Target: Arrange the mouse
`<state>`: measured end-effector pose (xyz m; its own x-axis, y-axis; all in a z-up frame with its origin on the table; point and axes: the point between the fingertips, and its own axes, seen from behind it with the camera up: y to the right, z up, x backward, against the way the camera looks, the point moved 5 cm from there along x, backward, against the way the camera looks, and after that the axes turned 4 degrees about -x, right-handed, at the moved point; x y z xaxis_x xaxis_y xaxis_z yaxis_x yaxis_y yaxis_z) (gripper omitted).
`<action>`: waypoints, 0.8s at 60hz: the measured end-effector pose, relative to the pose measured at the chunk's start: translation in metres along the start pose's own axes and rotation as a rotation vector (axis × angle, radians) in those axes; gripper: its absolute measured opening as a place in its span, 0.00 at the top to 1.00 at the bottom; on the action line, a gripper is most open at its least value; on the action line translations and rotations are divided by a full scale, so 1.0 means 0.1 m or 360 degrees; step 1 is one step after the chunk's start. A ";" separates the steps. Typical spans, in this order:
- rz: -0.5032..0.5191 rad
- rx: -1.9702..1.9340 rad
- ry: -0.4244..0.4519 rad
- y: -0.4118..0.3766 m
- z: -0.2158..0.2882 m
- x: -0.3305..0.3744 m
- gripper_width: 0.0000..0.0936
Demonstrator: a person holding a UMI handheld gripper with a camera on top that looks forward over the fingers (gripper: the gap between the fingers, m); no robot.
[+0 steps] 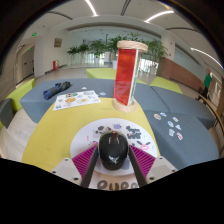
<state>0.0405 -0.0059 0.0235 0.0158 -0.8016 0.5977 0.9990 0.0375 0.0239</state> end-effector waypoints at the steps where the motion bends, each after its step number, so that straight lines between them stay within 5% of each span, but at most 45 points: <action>1: 0.0003 -0.0016 -0.0020 0.01 0.02 0.00 0.22; 3: 0.0020 -0.0057 -0.0020 0.03 0.01 0.04 0.09; 5: 0.0032 -0.0099 -0.0005 0.05 0.03 0.11 0.05; 9: 0.0038 -0.0147 0.0053 0.11 0.10 0.33 0.11; 30: 0.0080 -0.0205 0.0303 0.22 0.00 1.86 0.11; 48: 0.0168 -0.0097 0.0278 0.12 -0.21 2.12 0.10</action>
<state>0.0571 -0.1879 0.1338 0.1225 -0.8866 0.4461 0.9920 0.0952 -0.0833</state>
